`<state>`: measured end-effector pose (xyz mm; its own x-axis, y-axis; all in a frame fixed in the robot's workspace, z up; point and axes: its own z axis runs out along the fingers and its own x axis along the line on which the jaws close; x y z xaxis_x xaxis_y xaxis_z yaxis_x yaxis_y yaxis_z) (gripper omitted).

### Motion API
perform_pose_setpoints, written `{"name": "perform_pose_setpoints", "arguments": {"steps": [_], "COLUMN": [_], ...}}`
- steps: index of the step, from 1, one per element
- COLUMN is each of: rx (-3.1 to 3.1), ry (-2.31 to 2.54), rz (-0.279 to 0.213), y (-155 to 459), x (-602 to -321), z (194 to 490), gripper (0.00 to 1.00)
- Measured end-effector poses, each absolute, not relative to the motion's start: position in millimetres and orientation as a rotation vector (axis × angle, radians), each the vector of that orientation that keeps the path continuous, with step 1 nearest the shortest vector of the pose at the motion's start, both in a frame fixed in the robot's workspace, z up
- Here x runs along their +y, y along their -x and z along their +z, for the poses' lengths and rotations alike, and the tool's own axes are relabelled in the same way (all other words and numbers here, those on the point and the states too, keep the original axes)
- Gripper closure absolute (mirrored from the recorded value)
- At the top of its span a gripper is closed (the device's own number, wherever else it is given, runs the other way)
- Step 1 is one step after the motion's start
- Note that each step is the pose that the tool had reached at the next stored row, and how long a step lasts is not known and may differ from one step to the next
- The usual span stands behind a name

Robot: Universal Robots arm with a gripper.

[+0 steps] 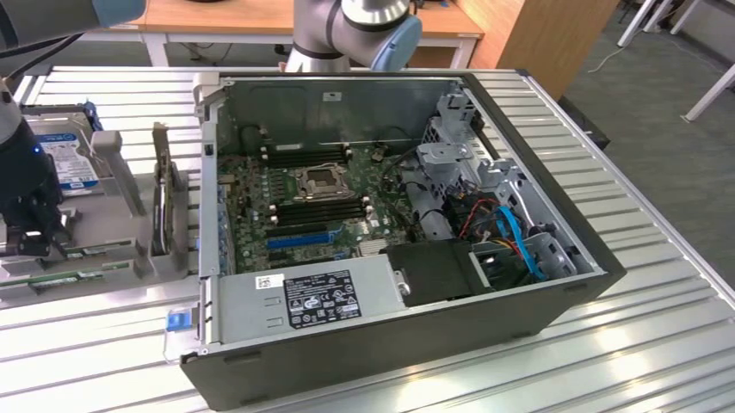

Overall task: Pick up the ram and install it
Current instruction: 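Pick up the ram and move it above insertion slot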

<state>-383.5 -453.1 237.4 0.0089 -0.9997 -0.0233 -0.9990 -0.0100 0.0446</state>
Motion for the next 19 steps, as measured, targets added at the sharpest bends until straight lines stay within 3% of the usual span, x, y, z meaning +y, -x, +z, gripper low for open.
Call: {"name": "perform_pose_setpoints", "arguments": {"steps": [19], "rx": [-2.199], "ry": [-2.22], "rz": [-0.075], "y": [383.6], "x": [-457.5], "z": [229.5], "gripper": [0.69]}}
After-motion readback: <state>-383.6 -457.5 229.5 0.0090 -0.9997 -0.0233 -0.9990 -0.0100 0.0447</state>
